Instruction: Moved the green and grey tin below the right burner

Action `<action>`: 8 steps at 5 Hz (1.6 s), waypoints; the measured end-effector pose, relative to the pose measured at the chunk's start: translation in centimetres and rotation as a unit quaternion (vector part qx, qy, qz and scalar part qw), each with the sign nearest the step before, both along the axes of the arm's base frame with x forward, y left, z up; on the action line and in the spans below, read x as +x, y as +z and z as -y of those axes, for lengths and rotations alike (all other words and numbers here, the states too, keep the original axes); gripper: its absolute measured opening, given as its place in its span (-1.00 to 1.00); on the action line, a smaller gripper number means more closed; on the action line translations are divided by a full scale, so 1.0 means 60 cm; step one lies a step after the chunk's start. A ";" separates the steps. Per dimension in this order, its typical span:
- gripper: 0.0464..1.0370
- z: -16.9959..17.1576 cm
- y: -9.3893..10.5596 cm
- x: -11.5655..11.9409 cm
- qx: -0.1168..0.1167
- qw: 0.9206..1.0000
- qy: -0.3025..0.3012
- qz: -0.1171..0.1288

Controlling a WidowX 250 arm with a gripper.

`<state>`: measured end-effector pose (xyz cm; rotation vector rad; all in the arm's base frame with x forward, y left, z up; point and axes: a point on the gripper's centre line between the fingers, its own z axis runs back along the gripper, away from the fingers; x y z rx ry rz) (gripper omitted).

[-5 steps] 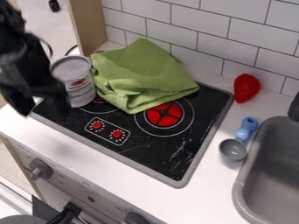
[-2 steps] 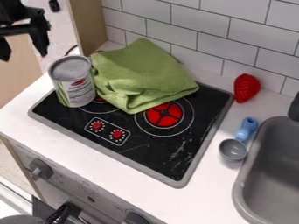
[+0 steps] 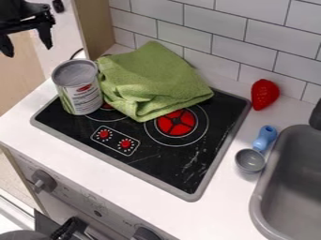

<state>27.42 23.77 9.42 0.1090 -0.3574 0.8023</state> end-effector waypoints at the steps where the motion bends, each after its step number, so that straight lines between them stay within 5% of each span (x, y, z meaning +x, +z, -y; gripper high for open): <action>1: 0.92 -0.010 -0.003 0.024 0.010 0.999 0.034 0.007; 2: 0.92 -0.008 -0.014 0.041 0.005 0.998 0.061 0.002; 4: 0.92 0.029 -0.050 0.036 0.002 0.993 0.110 -0.046; 6: 0.92 0.059 -0.068 0.017 -0.011 0.970 0.234 -0.061; 7: 0.92 0.065 -0.065 0.002 -0.012 0.968 0.243 -0.066; 8: 0.92 0.081 -0.068 -0.011 -0.011 0.956 0.286 -0.063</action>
